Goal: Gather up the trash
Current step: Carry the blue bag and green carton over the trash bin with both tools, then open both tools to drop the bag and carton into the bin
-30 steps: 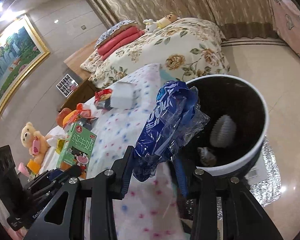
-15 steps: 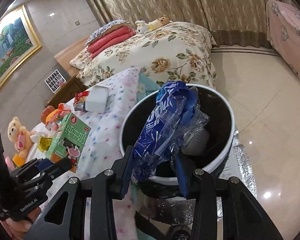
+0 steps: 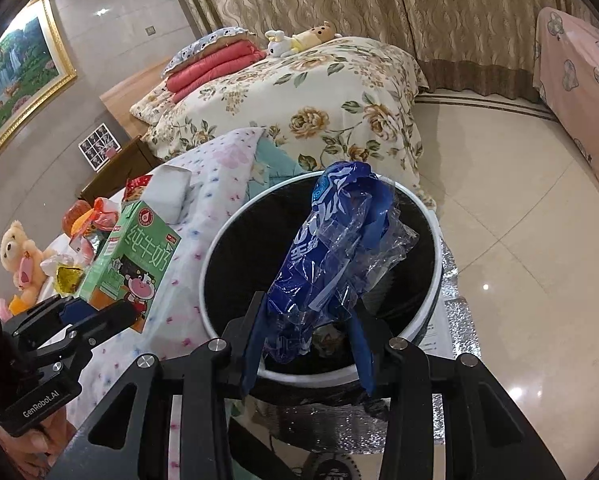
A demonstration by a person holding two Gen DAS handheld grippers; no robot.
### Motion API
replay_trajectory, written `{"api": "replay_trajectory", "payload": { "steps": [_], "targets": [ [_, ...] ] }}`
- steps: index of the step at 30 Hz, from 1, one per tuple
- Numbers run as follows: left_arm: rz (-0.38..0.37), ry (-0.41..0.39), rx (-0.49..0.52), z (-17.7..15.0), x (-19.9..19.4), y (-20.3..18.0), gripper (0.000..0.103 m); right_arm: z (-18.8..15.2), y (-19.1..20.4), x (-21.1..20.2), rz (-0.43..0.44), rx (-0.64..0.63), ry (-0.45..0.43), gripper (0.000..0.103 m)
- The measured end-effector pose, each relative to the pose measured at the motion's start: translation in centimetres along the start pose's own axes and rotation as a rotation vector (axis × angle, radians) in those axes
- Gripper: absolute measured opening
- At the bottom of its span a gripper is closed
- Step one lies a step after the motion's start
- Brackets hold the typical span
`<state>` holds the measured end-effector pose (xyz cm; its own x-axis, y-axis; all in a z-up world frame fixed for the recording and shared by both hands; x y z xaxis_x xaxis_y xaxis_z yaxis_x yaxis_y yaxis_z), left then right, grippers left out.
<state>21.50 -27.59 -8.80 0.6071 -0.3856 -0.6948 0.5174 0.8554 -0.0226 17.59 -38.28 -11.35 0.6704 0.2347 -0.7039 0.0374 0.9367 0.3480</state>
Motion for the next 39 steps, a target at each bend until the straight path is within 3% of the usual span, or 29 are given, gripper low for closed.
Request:
{"api": "replay_trajectory", "payload": {
  "steps": [39],
  "targets": [
    [-0.028, 0.05, 0.007, 2.4, 3.9, -1.5, 0.031, 1.0, -1.7, 1.8, -0.003, 0.006, 0.073, 0.043]
  ]
}}
Point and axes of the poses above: each gripper's, at about its wrist camera, not at the fingertips, and x roughly the way its jaws point, y to its left, z to its top, the point moved 9 cm from there along x, roughly the way its jaws point, and after that the axes turned 4 degrees about z, right-handed, at the moved point
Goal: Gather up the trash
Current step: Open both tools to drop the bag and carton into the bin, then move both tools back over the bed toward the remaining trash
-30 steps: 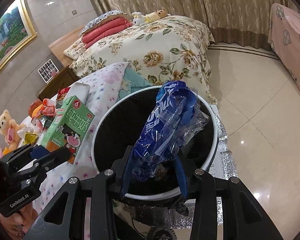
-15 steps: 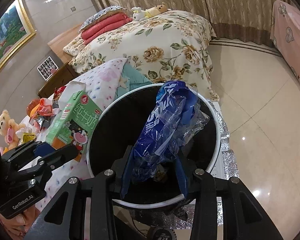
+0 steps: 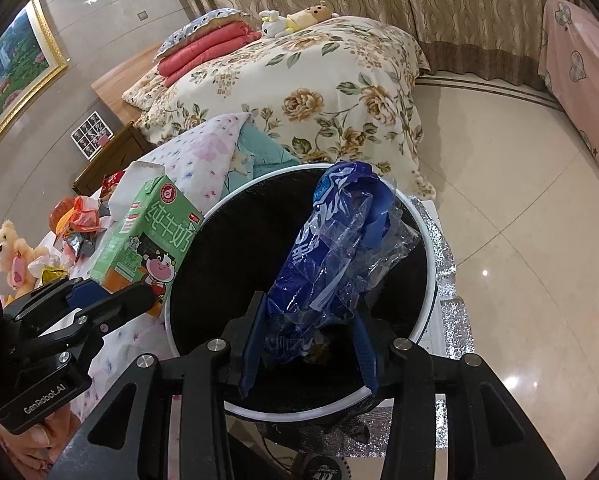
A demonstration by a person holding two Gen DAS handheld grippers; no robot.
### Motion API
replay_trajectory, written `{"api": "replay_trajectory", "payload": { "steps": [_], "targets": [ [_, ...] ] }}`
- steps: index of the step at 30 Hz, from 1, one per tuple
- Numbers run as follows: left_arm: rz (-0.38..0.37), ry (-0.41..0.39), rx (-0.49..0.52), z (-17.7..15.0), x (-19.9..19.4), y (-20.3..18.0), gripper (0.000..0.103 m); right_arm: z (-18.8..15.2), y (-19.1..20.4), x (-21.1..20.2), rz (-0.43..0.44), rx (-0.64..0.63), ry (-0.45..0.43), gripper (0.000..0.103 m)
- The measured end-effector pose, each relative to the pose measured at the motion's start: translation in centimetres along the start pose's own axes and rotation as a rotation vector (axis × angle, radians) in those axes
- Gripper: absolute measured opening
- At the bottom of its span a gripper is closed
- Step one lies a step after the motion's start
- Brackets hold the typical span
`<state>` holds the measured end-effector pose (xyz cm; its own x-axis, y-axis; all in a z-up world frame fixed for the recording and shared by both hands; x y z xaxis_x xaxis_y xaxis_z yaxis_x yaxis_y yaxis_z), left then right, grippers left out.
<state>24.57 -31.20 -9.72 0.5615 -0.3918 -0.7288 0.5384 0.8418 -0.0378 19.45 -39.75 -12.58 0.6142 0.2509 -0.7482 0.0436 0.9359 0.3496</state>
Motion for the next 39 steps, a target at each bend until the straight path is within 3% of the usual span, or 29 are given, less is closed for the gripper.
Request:
{"api": "replay_trajectory", "payload": {
  "steps": [4, 6, 7, 8, 9, 13, 20, 30, 39],
  "targets": [
    [0.006, 0.01, -0.007, 0.0, 0.3, 0.1, 0.032, 0.0, 0.0, 0.1, -0.001, 0.002, 0.004, 0.048],
    [0.005, 0.008, -0.011, 0.0, 0.2, 0.2, 0.039, 0.0, -0.1, -0.1, -0.001, 0.008, -0.001, 0.052],
    [0.007, 0.003, -0.015, 0.0, -0.1, 0.2, 0.048, 0.1, -0.1, -0.1, -0.001, 0.011, -0.003, 0.054],
    [0.01, -0.009, -0.019, 0.0, -0.4, 0.3, 0.052, 0.2, -0.2, -0.2, -0.003, 0.016, -0.006, 0.061],
    [0.011, -0.016, -0.022, 0.0, -0.6, 0.5, 0.053, 0.2, -0.2, -0.3, -0.003, 0.022, -0.014, 0.067],
    [0.024, -0.033, -0.036, -0.6, -1.6, 1.4, 0.054, 0.2, -0.1, -0.8, -0.005, 0.036, -0.031, 0.068],
    [0.055, -0.017, -0.114, -3.3, -3.3, 4.7, 0.055, -0.2, 1.5, -1.4, 0.024, 0.05, -0.066, 0.08],
    [0.119, -0.028, -0.253, -6.9, -6.6, 10.4, 0.057, -1.2, 6.5, -1.0, 0.11, 0.04, -0.078, 0.082],
    [0.202, -0.049, -0.362, -9.6, -9.0, 15.4, 0.071, -2.4, 11.8, 0.6, 0.172, -0.013, -0.047, 0.091]
  ]
}}
Point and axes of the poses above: each gripper's, at about its wrist camera, not at the fingertips, and x roughly the way its jaws point, y to its left, z to its top, the point moved 9 cm from there along x, roughly the way its jaws point, and after that the axes turned 4 degrees about z, right-handed, at the moved point
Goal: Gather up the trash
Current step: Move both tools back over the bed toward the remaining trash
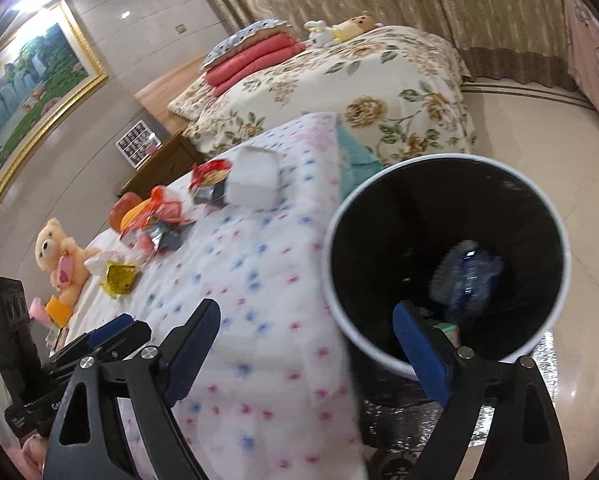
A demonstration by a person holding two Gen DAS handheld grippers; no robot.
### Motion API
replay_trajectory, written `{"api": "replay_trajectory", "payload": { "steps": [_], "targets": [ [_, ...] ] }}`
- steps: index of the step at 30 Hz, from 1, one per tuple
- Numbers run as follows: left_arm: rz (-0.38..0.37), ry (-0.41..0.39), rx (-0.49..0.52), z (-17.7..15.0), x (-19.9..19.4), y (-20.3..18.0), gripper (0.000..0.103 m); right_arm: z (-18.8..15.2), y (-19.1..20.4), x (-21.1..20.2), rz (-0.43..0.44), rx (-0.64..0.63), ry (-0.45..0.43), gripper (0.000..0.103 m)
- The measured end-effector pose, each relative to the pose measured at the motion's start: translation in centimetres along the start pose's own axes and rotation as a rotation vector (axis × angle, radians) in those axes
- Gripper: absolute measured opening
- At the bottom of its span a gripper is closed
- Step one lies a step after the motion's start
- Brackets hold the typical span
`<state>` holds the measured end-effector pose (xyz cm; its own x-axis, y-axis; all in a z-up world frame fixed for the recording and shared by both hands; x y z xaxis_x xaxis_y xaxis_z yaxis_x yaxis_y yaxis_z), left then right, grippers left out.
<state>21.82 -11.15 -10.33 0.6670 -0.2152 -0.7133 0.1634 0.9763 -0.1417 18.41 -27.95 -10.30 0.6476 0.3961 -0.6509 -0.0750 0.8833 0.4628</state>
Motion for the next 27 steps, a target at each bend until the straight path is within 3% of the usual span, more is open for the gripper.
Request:
{"api": "replay_trajectory", "payload": {
  "steps": [10, 27],
  "targets": [
    [0.056, -0.006, -0.107, 0.0, -0.3, 5.0, 0.074, -0.2, 2.8, 2.0, 0.023, -0.045, 0.021, 0.091],
    [0.091, -0.026, -0.077, 4.7, 3.3, 4.8, 0.074, 4.2, 3.1, 5.5, 0.026, -0.045, 0.0, 0.091]
  ]
}}
Point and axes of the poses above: each gripper's, at about its wrist camera, not at the fingertips, and x roughly the way its jaws point, y to its left, z to its top, the point moved 9 cm from there along x, roughly the way its jaws point, and after that the axes turned 4 degrees about z, right-handed, at the moved point
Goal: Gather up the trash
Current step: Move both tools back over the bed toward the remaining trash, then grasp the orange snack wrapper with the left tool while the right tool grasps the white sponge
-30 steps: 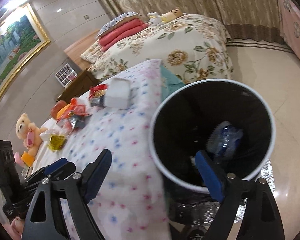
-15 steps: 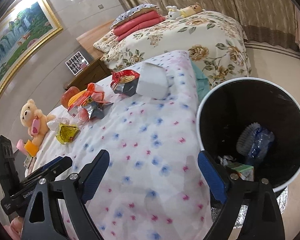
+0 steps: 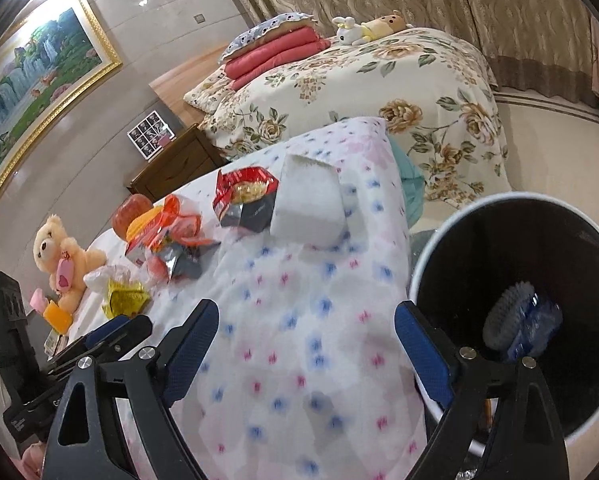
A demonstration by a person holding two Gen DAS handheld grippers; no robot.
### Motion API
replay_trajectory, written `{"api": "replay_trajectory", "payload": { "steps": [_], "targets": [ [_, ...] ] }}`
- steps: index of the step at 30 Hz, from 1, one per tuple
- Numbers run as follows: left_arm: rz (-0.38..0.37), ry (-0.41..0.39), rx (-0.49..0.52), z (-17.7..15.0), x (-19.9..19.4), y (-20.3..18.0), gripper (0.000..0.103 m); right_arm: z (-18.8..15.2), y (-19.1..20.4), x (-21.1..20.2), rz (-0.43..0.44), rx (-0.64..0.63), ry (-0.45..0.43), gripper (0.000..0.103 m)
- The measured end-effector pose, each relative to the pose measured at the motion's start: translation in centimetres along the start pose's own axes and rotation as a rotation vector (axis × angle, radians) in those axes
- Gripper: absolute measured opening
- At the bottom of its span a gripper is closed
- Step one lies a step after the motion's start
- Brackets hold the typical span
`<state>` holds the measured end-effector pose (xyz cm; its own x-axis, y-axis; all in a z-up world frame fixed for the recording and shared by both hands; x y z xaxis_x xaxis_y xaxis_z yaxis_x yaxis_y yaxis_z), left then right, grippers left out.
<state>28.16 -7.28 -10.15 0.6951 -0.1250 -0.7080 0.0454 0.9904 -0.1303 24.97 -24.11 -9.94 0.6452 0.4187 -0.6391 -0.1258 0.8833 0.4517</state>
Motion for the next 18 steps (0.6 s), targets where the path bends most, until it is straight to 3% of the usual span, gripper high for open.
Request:
{"api": "replay_trajectory", "payload": {
  "steps": [3, 8, 11, 15, 18],
  "targets": [
    [0.007, -0.006, 0.004, 1.0, 0.9, 0.0, 0.073, 0.9, 0.0, 0.7, 0.01, 0.005, -0.006, 0.091],
    [0.012, 0.006, -0.007, 2.1, 2.5, 0.4, 0.057, 2.6, -0.1, 2.2, 0.025, 0.017, -0.009, 0.091],
    [0.016, 0.017, -0.01, 2.5, 3.4, 0.6, 0.052, 3.4, -0.3, 3.1, 0.032, 0.024, -0.009, 0.09],
    [0.011, 0.024, -0.005, 2.8, 4.1, 0.5, 0.043, 3.9, -0.6, 4.5, 0.03, 0.037, 0.008, 0.083],
    [0.008, 0.039, 0.003, 3.0, 4.8, 0.3, 0.028, 4.0, -0.8, 5.5, 0.028, 0.045, 0.03, 0.074]
  ]
}}
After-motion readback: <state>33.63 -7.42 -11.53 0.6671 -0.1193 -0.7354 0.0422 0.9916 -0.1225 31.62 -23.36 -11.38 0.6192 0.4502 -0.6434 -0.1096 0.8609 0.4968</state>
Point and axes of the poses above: each gripper's, at about its wrist camera, not at the fingertips, and x roughly the way its jaws point, y to its left, z to its top, the point moved 9 cm from there along x, roughly the way its jaws point, and after that the axes turned 4 degrees about z, right-handed, at the moved point
